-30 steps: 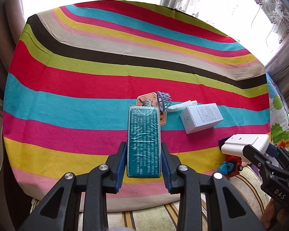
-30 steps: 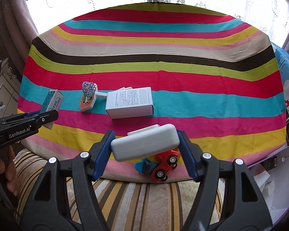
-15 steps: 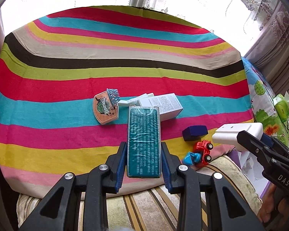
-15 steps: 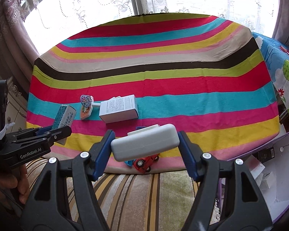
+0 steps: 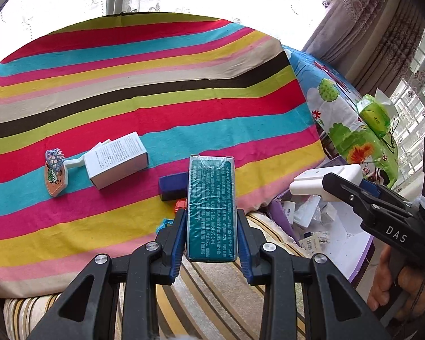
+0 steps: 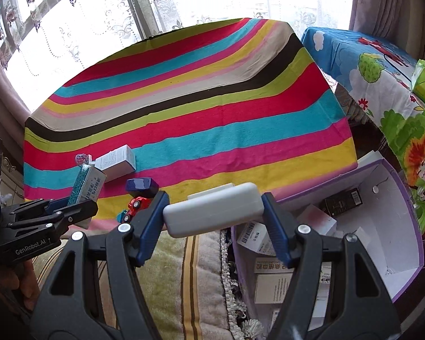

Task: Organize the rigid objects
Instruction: 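Carry both held items over the purple box and open both grippers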

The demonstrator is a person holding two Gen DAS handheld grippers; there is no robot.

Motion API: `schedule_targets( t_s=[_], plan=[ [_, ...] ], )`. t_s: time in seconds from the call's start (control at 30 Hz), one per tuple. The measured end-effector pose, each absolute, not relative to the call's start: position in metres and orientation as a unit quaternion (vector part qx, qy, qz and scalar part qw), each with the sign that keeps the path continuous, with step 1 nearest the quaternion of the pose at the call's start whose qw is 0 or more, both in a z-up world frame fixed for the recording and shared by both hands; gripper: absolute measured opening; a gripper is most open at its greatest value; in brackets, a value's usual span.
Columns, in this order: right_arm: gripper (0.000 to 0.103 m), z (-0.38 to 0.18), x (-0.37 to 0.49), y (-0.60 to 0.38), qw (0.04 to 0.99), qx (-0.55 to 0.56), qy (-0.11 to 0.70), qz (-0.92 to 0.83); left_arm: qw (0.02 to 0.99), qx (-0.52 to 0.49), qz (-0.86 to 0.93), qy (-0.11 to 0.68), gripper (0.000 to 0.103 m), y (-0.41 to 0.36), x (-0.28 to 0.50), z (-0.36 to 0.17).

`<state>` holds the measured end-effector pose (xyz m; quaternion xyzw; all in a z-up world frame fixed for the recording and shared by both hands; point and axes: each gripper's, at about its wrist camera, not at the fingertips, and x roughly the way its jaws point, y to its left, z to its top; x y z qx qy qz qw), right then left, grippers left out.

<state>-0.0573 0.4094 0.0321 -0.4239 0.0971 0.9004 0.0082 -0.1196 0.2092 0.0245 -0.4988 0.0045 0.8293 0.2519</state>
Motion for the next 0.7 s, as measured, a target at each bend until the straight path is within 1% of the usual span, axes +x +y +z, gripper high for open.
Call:
schedule_targets(
  t_s=[0.4,0.6,0.7],
  plan=[
    [0.070,0.022,-0.023,0.497,0.075,-0.429,0.122,0.892,0.351,-0.519,0.777,0.059,0.034,0.311,-0.089,0.021],
    [0.070,0.010,-0.005,0.528,0.108,-0.445,0.116,0.881,0.382,-0.531,0.753,0.079,0.034,0.346,-0.078,0.014],
    [0.070,0.005,0.003,0.543,0.121,-0.451,0.128,0.875,0.399,-0.537,0.739,0.079,0.035,0.357,-0.074,0.012]
  ],
)
